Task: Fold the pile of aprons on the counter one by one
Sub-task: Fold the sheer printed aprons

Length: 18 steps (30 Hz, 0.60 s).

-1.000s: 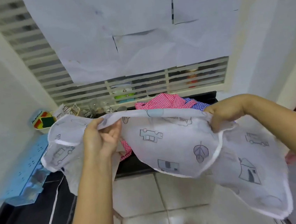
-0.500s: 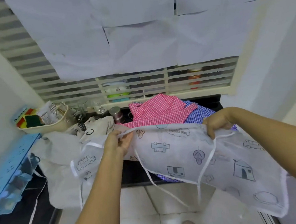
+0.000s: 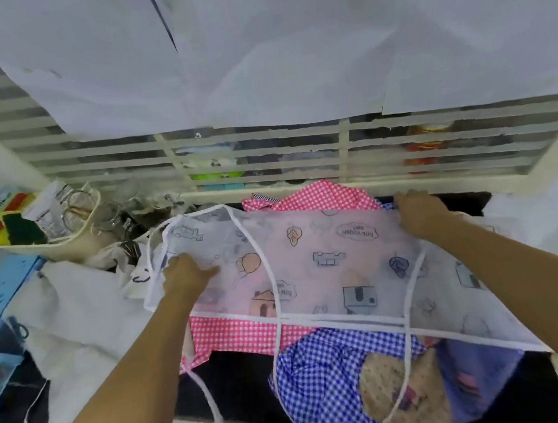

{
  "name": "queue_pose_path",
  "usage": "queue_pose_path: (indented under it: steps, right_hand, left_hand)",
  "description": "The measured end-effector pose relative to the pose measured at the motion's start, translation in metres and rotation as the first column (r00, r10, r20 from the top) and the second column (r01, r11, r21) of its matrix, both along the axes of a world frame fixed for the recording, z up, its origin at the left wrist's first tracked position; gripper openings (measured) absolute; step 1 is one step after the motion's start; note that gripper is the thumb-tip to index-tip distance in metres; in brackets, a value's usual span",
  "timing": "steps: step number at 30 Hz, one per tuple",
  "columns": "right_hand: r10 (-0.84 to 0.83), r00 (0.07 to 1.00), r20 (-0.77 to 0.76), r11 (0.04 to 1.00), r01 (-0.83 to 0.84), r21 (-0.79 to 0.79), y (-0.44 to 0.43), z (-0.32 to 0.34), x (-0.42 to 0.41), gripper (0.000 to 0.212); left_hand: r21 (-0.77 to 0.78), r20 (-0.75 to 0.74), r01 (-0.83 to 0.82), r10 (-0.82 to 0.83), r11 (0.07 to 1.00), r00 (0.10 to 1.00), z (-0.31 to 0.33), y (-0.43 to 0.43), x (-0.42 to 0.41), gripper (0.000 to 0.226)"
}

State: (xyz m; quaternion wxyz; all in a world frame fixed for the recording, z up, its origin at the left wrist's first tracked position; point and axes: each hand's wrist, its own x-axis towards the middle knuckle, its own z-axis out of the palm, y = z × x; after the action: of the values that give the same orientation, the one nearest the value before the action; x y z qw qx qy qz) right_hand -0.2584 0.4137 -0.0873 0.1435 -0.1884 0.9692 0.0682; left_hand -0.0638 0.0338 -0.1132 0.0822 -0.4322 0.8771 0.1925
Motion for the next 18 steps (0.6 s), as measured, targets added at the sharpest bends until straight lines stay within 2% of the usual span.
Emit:
queue_pose_path:
  steps: [1,2,4,5,7,10,14,17,18]
  right_hand:
    - [0.016,0.996,-0.087,0.999,-0.019,-0.043,-0.011,-0.003,0.011,0.042]
    - [0.029,0.992,-0.122,0.987,-0.047,-0.153,-0.023,-0.006,0.025,0.050]
    - [0.113,0.993,-0.042,0.893,-0.120,-0.435,-0.053,-0.008,0.061,0.055]
    - [0.203,0.979,0.031,0.850,-0.160,-0.501,-0.067,-0.007,0.079,0.055]
    - [0.315,0.939,0.139,0.809,-0.189,-0.556,-0.092,-0.011,0.108,0.060]
    - [0.253,0.954,0.163,0.782,-0.102,-0.615,-0.126,-0.018,0.124,0.063]
    - [0.188,0.982,0.026,0.740,-0.124,-0.661,-0.177,-0.017,0.120,0.057]
    - [0.103,0.992,-0.066,0.719,-0.120,-0.684,-0.211,-0.010,0.106,0.048]
    - [0.073,0.993,-0.094,0.732,-0.118,-0.671,-0.224,-0.009,0.099,0.045]
  left_hand:
    - [-0.044,-0.027,0.008,-0.010,0.999,1.000,-0.002,0.002,0.001,0.077]
    - [-0.091,-0.071,0.013,-0.019,0.996,0.997,-0.003,0.005,0.000,0.074]
    - [-0.184,-0.166,-0.008,-0.023,0.983,0.986,0.002,0.009,-0.004,0.076]
    - [-0.217,-0.214,-0.033,-0.015,0.976,0.977,0.005,0.010,-0.006,0.081]
    - [-0.234,-0.272,-0.099,0.032,0.967,0.962,0.012,0.005,-0.010,0.088]
    - [-0.222,-0.289,-0.144,0.076,0.964,0.954,0.018,-0.018,-0.016,0.083]
    - [-0.143,-0.323,0.036,-0.081,0.989,0.943,0.028,-0.051,-0.030,0.053]
    - [0.089,-0.367,0.158,-0.115,0.983,0.923,0.040,-0.067,-0.037,0.032]
    - [0.185,-0.341,0.202,-0.131,0.962,0.931,0.044,-0.072,-0.038,0.027]
